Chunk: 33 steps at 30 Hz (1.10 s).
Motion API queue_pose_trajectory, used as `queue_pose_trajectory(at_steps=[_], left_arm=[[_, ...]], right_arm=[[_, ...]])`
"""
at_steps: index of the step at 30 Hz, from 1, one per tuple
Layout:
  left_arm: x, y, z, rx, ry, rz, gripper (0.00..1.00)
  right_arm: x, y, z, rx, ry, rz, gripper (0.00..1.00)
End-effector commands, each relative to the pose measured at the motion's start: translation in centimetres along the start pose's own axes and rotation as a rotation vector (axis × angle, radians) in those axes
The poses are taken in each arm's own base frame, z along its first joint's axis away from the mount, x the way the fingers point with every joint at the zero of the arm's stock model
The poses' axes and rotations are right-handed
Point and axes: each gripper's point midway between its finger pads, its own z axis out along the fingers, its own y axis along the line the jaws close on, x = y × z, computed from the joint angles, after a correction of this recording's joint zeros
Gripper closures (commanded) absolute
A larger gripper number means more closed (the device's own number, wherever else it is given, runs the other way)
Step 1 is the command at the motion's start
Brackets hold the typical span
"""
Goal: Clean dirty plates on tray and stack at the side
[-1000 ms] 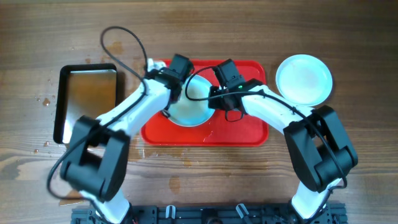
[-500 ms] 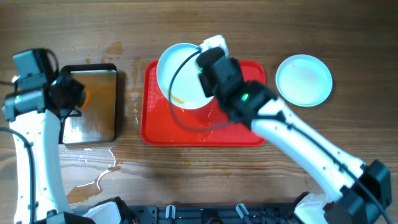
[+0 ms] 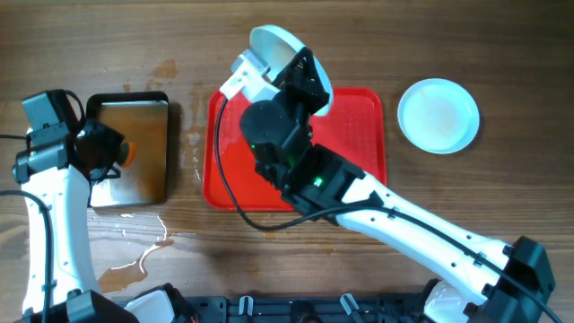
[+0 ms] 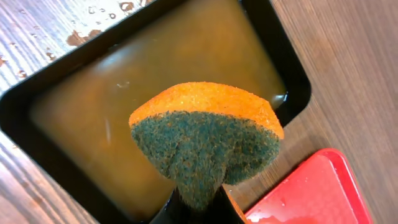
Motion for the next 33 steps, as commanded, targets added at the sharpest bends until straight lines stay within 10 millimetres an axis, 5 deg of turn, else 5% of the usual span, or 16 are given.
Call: queue_pose_trajectory(at_steps=[1, 7, 11, 16, 20, 22, 26, 30, 33], left_arm=[[0.5, -0.2, 0.3, 0.025, 0.026, 0.035, 0.96], [0.7, -0.5, 0.3, 0.043, 0.037, 0.039, 0.96], [0.7, -0.5, 0.3, 0.043, 0.038, 0.039, 0.96], [0.7, -0.5, 0.3, 0.043, 0.038, 0.052, 0.96], [0.8, -0.5, 0.3, 0.042, 0.039, 0.065, 0.96], [0.7, -0.5, 0.3, 0.043, 0.038, 0.065, 0.96], [0.7, -0.5, 0.3, 0.043, 0.037, 0.065, 0.96], [0.6, -0.6, 0.3, 0.046, 0.033, 0.066, 0.96], [0.5, -0.6, 0.3, 0.048, 0.030, 0.066, 0.96]], right_arm=[[0.3, -0.6, -0.2, 0.025, 0.033, -0.152, 0.96], [0.7, 0.3, -0.4, 0.007, 0.040, -0.077, 0.96], [2.9, 3.0, -0.2, -0.070, 0.087, 0.124, 0.96], [6.3, 11.4, 0.5, -0.561, 0.250, 0.631, 0.96], [9.0, 10.7, 3.3, -0.766, 0.406, 1.008, 0.96], [11.8, 8.9, 5.4, -0.813, 0.467, 1.140, 0.96], [23.2, 5.3, 10.1, -0.665, 0.686, 1.324, 0.96], [32.7, 3.3, 11.3, -0.502, 0.847, 1.441, 0.96], [38.7, 4.1, 10.8, -0.400, 0.945, 1.497, 0.96]])
